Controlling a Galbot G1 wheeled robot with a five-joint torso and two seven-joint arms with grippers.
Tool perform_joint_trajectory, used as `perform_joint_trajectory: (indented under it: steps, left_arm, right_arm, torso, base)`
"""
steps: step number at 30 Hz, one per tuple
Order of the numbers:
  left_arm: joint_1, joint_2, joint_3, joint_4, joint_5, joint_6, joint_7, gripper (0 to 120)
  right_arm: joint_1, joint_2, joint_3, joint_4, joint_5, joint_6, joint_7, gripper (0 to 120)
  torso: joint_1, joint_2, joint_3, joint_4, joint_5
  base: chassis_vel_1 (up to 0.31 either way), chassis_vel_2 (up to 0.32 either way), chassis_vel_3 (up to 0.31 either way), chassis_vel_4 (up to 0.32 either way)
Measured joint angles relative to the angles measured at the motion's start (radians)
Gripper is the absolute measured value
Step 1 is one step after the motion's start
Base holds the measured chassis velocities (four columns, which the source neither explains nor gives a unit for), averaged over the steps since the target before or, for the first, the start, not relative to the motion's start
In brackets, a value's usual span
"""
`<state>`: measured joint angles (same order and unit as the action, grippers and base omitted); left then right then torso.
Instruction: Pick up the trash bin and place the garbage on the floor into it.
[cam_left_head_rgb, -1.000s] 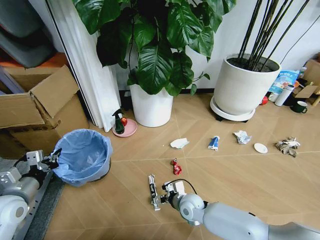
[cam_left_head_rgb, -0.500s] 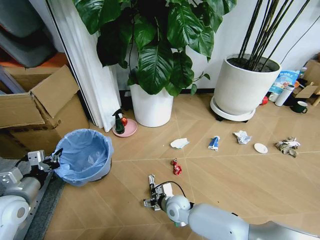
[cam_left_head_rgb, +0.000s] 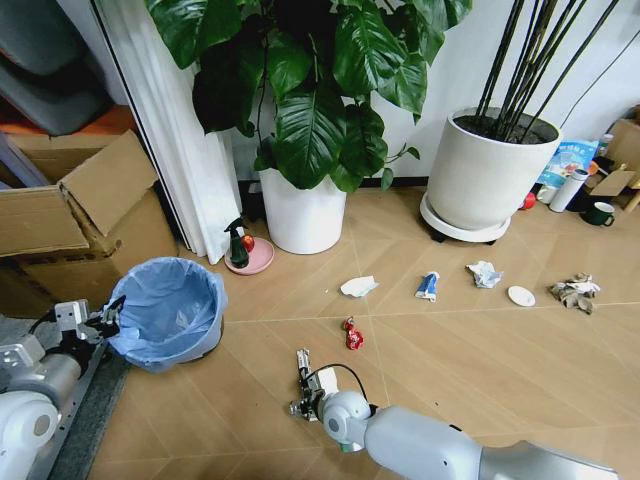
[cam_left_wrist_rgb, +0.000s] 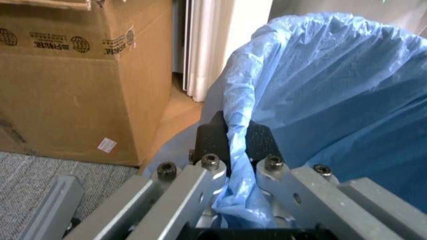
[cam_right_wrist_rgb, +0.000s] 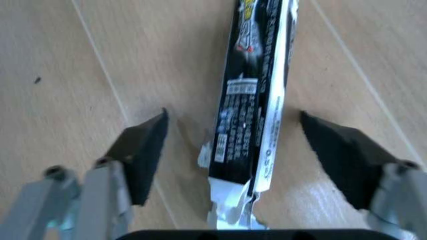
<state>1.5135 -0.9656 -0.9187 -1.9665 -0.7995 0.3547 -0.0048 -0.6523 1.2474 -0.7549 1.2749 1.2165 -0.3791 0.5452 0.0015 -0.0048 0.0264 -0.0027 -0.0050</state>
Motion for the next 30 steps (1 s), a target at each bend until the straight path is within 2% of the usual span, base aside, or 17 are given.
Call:
perform_joint_trajectory:
  steps: [2, 4, 6, 9, 12, 19, 24, 27, 28, 30]
  left_arm:
    - [0.004, 0.005, 0.001, -0.005, -0.008, 0.001, -0.006, 0]
    - [0.007, 0.006, 0.002, -0.006, -0.010, 0.001, -0.007, 0]
    - [0.017, 0.009, 0.009, -0.012, -0.012, 0.002, -0.008, 0]
    - [0.018, 0.012, 0.011, -0.018, -0.016, 0.003, -0.009, 0]
    - [0.019, 0.012, 0.012, -0.035, -0.027, 0.007, -0.016, 0]
    - [0.023, 0.023, 0.018, -0.055, -0.045, 0.016, -0.027, 0]
    - [0.032, 0.044, 0.034, -0.060, -0.053, 0.021, -0.033, 0]
    - [0.040, 0.075, 0.058, -0.060, -0.068, 0.026, -0.045, 0]
    - [0.040, 0.075, 0.058, -0.060, -0.068, 0.026, -0.045, 0]
    - [0.036, 0.104, 0.083, -0.052, -0.077, 0.029, -0.055, 0]
  right_arm:
    - [-0.003, 0.003, 0.012, -0.002, -0.001, -0.004, 0.008, 58]
    - [-0.005, 0.003, 0.015, -0.001, -0.001, -0.006, 0.011, 55]
    - [-0.017, -0.004, 0.030, 0.012, 0.002, -0.014, 0.025, 43]
    - [-0.025, -0.009, 0.035, 0.024, 0.007, -0.018, 0.034, 36]
    - [-0.038, -0.012, 0.044, 0.034, 0.007, -0.020, 0.048, 22]
    - [-0.054, -0.013, 0.065, 0.051, 0.008, -0.026, 0.064, 1]
    - [-0.067, -0.029, 0.129, 0.079, -0.051, 0.003, 0.054, 0]
    - [-0.057, -0.099, 0.205, 0.139, -0.151, 0.057, 0.011, 0]
    - [-0.057, -0.099, 0.205, 0.139, -0.151, 0.057, 0.011, 0]
    - [-0.035, -0.192, 0.244, 0.204, -0.230, 0.119, -0.051, 0]
  torso:
    - [0.000, 0.000, 0.000, 0.0000, 0.0001]
    - [0.000, 0.000, 0.000, 0.0000, 0.0002]
    - [0.000, 0.000, 0.000, 0.0004, 0.0003]
    - [0.000, 0.000, 0.000, 0.0005, 0.0003]
    - [0.000, 0.000, 0.000, 0.0003, 0.0006]
    - [0.000, 0.000, 0.000, 0.0004, 0.0005]
    - [0.000, 0.000, 0.000, 0.0003, 0.0004]
    - [0.000, 0.000, 0.000, 0.0004, 0.0006]
    - [0.000, 0.000, 0.000, 0.0004, 0.0006]
    - [0.000, 0.000, 0.000, 0.0000, 0.0000]
  base:
    - [0.000, 0.000, 0.000, 0.000]
    - [0.000, 0.000, 0.000, 0.000]
    - [0.000, 0.000, 0.000, 0.000]
    - [0.000, 0.000, 0.000, 0.000]
    - [0.000, 0.000, 0.000, 0.000]
    - [0.000, 0.000, 0.000, 0.000]
    - [0.000, 0.000, 0.000, 0.000]
    - [0.000, 0.000, 0.000, 0.000]
    - [0.000, 0.000, 0.000, 0.000]
    - [0.000, 0.000, 0.000, 0.000]
